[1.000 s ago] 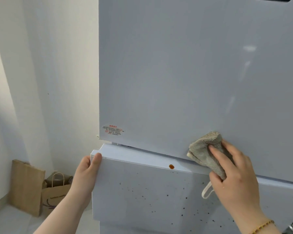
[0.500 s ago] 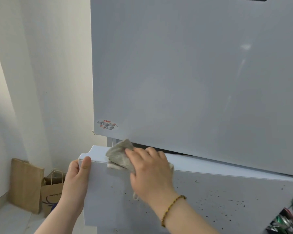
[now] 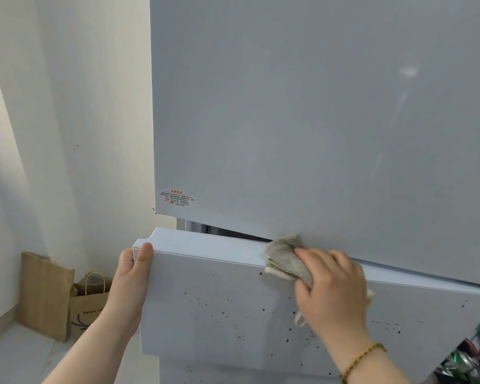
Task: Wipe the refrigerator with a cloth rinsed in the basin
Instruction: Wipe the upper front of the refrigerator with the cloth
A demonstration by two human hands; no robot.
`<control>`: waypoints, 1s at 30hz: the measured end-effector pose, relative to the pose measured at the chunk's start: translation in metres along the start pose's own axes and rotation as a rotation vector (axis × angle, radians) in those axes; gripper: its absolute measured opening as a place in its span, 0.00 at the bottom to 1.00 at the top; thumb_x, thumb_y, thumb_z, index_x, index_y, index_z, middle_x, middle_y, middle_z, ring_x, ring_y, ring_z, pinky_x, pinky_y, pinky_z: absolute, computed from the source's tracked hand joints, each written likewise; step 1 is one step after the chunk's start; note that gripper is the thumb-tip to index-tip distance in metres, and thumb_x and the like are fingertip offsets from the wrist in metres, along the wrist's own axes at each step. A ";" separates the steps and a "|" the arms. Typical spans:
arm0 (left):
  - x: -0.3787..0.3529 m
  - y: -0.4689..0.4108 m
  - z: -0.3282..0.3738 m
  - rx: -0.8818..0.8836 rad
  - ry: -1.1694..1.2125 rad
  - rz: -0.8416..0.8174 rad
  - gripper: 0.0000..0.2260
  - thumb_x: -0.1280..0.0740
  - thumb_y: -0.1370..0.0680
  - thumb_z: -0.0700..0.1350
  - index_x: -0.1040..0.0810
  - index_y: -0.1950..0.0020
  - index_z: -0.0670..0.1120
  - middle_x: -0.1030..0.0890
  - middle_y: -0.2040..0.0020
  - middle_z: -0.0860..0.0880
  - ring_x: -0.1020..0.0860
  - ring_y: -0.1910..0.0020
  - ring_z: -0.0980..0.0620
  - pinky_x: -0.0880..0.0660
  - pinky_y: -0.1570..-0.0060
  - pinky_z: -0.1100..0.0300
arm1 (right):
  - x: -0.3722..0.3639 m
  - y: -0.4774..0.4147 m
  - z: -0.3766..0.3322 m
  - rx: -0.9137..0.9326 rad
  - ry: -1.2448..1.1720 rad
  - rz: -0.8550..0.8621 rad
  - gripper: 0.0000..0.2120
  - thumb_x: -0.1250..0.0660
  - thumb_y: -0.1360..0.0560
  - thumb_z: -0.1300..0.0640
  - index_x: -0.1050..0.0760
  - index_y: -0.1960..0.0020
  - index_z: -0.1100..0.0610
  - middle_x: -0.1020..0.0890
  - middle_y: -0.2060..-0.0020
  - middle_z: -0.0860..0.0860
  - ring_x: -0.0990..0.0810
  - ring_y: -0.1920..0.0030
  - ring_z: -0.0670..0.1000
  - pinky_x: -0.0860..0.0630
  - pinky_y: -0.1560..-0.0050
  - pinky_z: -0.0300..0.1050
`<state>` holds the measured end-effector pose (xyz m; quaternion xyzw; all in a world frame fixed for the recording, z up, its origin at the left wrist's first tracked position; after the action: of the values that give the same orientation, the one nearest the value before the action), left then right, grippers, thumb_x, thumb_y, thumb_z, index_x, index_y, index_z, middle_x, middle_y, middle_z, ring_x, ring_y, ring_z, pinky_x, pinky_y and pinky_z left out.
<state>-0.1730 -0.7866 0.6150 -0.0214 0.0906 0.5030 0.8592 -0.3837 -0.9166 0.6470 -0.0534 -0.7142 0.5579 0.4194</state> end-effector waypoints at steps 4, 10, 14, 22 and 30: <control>0.003 -0.001 -0.002 0.002 -0.010 0.000 0.09 0.45 0.21 0.52 0.32 0.55 0.48 0.31 0.60 0.50 0.31 0.63 0.54 0.33 0.65 0.58 | -0.019 -0.014 -0.063 0.095 -0.083 -0.042 0.20 0.46 0.41 0.52 0.19 0.57 0.50 0.18 0.64 0.44 0.26 0.61 0.49 0.38 0.60 0.42; 0.007 0.004 -0.003 -0.039 -0.013 -0.001 0.12 0.45 0.20 0.50 0.34 0.61 0.45 0.33 0.63 0.48 0.34 0.67 0.53 0.37 0.68 0.59 | -0.033 -0.015 -0.106 0.239 -0.210 -0.075 0.19 0.37 0.40 0.47 0.23 0.50 0.50 0.18 0.58 0.43 0.31 0.55 0.48 0.39 0.55 0.40; 0.007 -0.001 -0.004 -0.023 0.015 -0.014 0.11 0.45 0.21 0.50 0.31 0.54 0.44 0.30 0.61 0.48 0.31 0.65 0.53 0.35 0.68 0.58 | -0.033 -0.009 -0.089 0.292 -0.256 -0.025 0.26 0.27 0.42 0.48 0.29 0.46 0.49 0.17 0.54 0.43 0.32 0.49 0.49 0.38 0.48 0.41; -0.011 -0.033 -0.004 -0.034 -0.035 -0.019 0.17 0.45 0.21 0.53 0.31 0.48 0.39 0.27 0.54 0.43 0.28 0.57 0.47 0.31 0.58 0.54 | 0.000 -0.025 -0.021 0.168 -0.558 -0.130 0.16 0.41 0.31 0.56 0.32 0.43 0.50 0.28 0.50 0.39 0.28 0.52 0.37 0.36 0.48 0.20; -0.027 -0.050 0.001 -0.047 -0.085 0.004 0.14 0.47 0.20 0.51 0.28 0.47 0.43 0.26 0.50 0.43 0.29 0.51 0.46 0.36 0.53 0.56 | 0.028 -0.093 0.027 0.247 -0.090 0.259 0.22 0.40 0.32 0.53 0.34 0.39 0.56 0.31 0.51 0.45 0.32 0.49 0.52 0.40 0.49 0.43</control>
<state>-0.1426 -0.8341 0.6180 -0.0200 0.0422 0.5072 0.8606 -0.3828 -0.9557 0.7395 -0.0679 -0.6455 0.6924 0.3151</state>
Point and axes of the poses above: each hand's wrist, its own y-axis away from the middle knuckle, its own x-axis out of the back of the hand, z = x × y, the point moved 2 cm from there along -y, towards the middle knuckle
